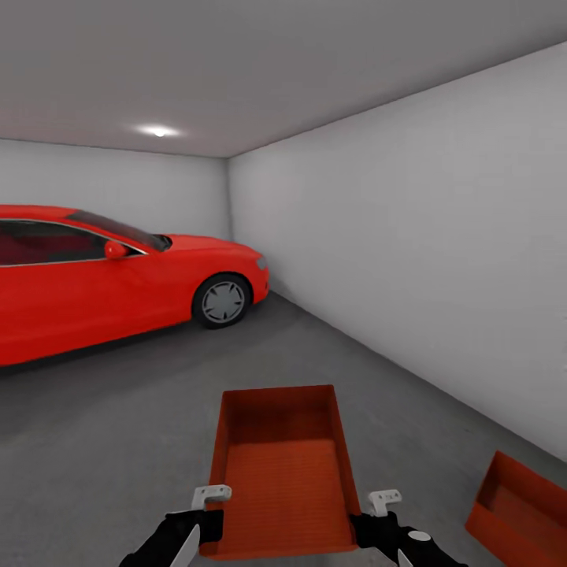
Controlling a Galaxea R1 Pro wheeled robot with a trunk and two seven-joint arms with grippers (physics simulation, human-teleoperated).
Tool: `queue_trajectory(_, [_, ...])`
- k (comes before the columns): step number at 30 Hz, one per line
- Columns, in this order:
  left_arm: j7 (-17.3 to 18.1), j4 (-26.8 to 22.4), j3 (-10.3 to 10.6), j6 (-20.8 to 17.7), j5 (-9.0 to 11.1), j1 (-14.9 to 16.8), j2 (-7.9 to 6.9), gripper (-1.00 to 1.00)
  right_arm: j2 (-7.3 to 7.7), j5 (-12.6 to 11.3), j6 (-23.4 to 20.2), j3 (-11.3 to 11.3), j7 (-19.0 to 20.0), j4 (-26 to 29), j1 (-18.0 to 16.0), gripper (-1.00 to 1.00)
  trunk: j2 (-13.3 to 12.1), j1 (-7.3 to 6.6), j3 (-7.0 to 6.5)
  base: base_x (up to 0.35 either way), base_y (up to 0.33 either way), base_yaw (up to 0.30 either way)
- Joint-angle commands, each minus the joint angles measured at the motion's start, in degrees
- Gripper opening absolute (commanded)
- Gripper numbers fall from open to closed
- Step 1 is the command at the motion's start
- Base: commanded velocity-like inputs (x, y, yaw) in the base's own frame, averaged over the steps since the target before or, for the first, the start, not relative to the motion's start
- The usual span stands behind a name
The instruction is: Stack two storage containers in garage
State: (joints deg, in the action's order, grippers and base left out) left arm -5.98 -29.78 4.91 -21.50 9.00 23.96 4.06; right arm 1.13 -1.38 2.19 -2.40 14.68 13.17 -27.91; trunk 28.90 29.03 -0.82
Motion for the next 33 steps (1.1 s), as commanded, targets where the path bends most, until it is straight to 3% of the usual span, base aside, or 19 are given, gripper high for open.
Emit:
queue_trajectory(1, [-1.7, -0.7, -0.4, 1.9, -1.5, 0.0, -0.01, -1.00, -1.31, -0.2, 0.3, -2.4, 1.2, -0.2, 0.1, -1.00, 0.0, 0.05, 0.02, 0.325, 0.000, -0.298])
queue_trajectory(19, [-1.7, -0.7, -0.4, 1.9, -1.5, 0.0, -0.09, -1.00, -1.31, -0.2, 0.3, -2.4, 1.2, -0.2, 0.1, -1.00, 0.0, 0.05, 0.04, 0.325, -0.006, -0.298])
queue_trajectory(33, [-1.7, -0.7, -0.4, 1.9, -1.5, 0.0, -0.10, -1.00, -1.31, -0.2, 0.3, -2.4, 1.0, -0.2, 0.1, -1.00, 0.0, 0.05, 0.65, 0.312, -0.155, -0.259])
